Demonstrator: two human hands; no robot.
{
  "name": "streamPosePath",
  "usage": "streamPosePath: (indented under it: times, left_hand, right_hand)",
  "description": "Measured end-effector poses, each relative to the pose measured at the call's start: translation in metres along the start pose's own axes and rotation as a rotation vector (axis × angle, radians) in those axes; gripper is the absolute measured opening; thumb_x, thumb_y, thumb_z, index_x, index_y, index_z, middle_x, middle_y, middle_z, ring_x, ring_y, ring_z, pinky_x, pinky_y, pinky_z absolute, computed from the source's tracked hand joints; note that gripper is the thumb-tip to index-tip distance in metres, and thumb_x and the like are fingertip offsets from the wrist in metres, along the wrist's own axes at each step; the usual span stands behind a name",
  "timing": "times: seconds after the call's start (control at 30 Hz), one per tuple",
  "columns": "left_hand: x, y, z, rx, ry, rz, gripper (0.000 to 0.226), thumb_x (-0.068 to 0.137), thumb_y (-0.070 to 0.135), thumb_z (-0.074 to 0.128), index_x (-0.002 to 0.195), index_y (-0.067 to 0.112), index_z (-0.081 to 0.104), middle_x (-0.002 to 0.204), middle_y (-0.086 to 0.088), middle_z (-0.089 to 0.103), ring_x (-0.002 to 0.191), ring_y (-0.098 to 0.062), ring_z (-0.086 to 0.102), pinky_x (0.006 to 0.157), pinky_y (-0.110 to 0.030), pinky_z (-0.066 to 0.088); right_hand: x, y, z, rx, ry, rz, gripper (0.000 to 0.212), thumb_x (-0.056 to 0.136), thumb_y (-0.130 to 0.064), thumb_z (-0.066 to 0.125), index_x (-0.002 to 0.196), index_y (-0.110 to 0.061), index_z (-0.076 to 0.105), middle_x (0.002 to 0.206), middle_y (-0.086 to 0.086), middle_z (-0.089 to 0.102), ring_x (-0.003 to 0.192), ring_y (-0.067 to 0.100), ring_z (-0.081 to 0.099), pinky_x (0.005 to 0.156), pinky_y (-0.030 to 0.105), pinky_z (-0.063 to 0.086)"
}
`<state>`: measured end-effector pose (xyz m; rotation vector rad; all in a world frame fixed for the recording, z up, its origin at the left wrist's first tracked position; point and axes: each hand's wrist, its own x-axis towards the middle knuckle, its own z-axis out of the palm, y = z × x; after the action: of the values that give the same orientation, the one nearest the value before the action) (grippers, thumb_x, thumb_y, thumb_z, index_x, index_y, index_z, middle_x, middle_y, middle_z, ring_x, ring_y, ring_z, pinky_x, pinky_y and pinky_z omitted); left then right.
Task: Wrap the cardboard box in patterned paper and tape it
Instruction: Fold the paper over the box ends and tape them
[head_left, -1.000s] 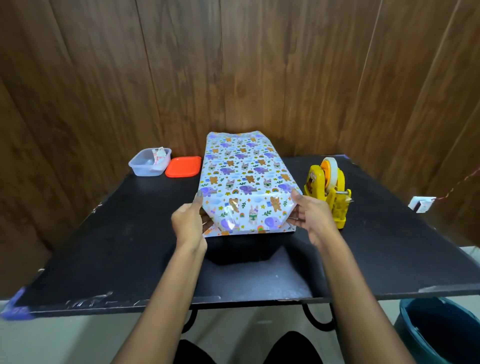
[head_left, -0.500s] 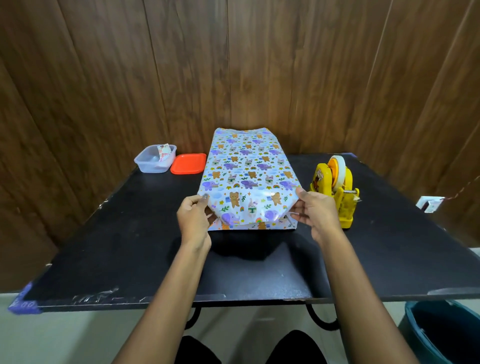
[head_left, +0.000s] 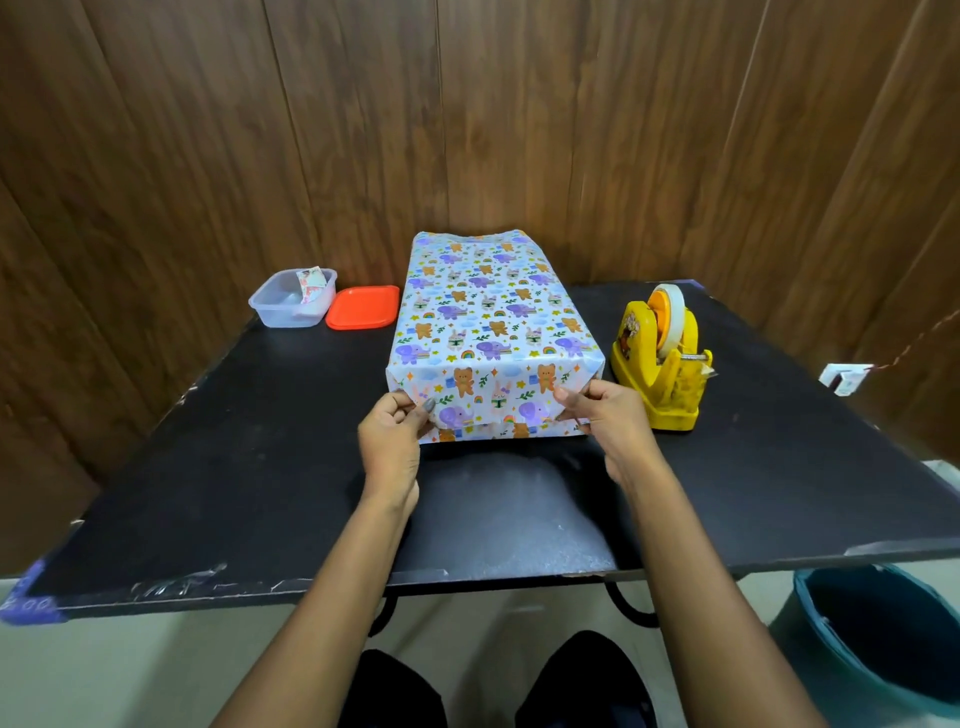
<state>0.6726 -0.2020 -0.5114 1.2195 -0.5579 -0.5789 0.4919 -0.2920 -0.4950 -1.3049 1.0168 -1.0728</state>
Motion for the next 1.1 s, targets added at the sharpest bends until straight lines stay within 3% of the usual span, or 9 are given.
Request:
streamPosePath:
  times: [0.07,0.2,0.4,0.53,0.6,0.73,0.9,0.97,1.1]
  left_hand:
    - [0.000,-0.005,0.001,0.041,0.033,0.000,0.022,0.085,-0.004,0.060,0.069,0.010,0.055,0.069,-0.002,0.058,0.060,-0.006,0.055,0.060,-0.015,0.050]
    - [0.001,-0.011,0.005,0.244,0.134,0.073,0.023,0.086,0.005,0.063,0.067,0.011,0.053,0.069,-0.002,0.058,0.065,-0.013,0.050,0.063,-0.025,0.043]
    - [-0.001,-0.021,0.009,0.558,0.241,0.279,0.014,0.088,0.009,0.061,0.075,0.003,0.057,0.089,-0.006,0.053,0.082,-0.022,0.053,0.065,-0.028,0.038]
    - [0.000,-0.021,0.009,0.769,0.296,0.327,0.006,0.086,0.010,0.061,0.083,0.005,0.061,0.095,-0.005,0.049,0.092,-0.026,0.051,0.073,-0.041,0.046]
    - [0.000,-0.018,0.010,0.877,0.297,0.349,0.007,0.084,0.009,0.062,0.088,0.003,0.064,0.099,-0.010,0.051,0.097,-0.028,0.049,0.079,-0.041,0.040]
    - [0.003,-0.012,0.009,0.978,0.330,0.421,0.005,0.079,0.011,0.067,0.082,0.009,0.064,0.100,-0.010,0.051,0.099,-0.029,0.047,0.078,-0.040,0.035]
    - [0.018,-0.007,0.001,1.171,0.365,0.576,0.037,0.066,0.022,0.080,0.089,0.010,0.053,0.106,-0.015,0.049,0.097,-0.035,0.046,0.077,-0.045,0.039]
    - [0.027,-0.008,-0.005,1.243,0.359,0.750,0.056,0.061,0.025,0.083,0.099,0.008,0.046,0.115,-0.015,0.040,0.104,-0.034,0.040,0.083,-0.048,0.039]
    - [0.044,-0.004,-0.018,1.386,0.201,1.125,0.081,0.065,0.033,0.079,0.129,0.013,0.034,0.137,-0.015,0.023,0.129,-0.033,0.023,0.102,-0.046,0.020]
  right_hand:
    - [0.001,0.004,0.002,-0.049,0.035,-0.015,0.021,0.082,-0.005,0.069,0.063,-0.011,0.062,0.070,0.004,0.064,0.059,0.015,0.055,0.054,0.016,0.046]
    - [0.004,0.011,0.006,-0.245,0.131,-0.069,0.028,0.085,-0.012,0.068,0.058,-0.014,0.058,0.066,0.006,0.063,0.062,0.017,0.054,0.066,0.034,0.048]
    - [0.003,0.017,0.013,-0.571,0.203,-0.143,0.022,0.092,-0.025,0.059,0.086,-0.005,0.068,0.081,0.002,0.069,0.077,0.016,0.055,0.065,0.027,0.035]
    - [0.008,0.028,0.012,-0.684,0.256,-0.218,0.027,0.092,-0.032,0.056,0.084,-0.007,0.064,0.091,0.010,0.064,0.086,0.025,0.057,0.065,0.028,0.033]
    - [0.010,0.031,0.011,-0.707,0.266,-0.259,0.029,0.092,-0.032,0.056,0.084,-0.005,0.063,0.090,0.013,0.062,0.086,0.029,0.056,0.065,0.030,0.034]
    - [0.018,0.033,0.010,-0.702,0.244,-0.274,0.028,0.091,-0.033,0.058,0.083,-0.007,0.063,0.086,0.012,0.063,0.083,0.027,0.057,0.065,0.031,0.038]
    - [0.026,0.026,0.011,-0.659,0.216,-0.245,0.024,0.086,-0.029,0.065,0.079,-0.006,0.064,0.084,0.008,0.067,0.075,0.016,0.058,0.063,0.027,0.036]
    - [0.026,0.025,0.011,-0.654,0.216,-0.234,0.023,0.086,-0.029,0.067,0.079,-0.006,0.064,0.083,0.006,0.068,0.073,0.015,0.058,0.062,0.028,0.038]
    - [0.028,0.024,0.011,-0.704,0.229,-0.218,0.025,0.086,-0.033,0.066,0.084,-0.008,0.065,0.083,0.005,0.070,0.080,0.021,0.062,0.064,0.031,0.042]
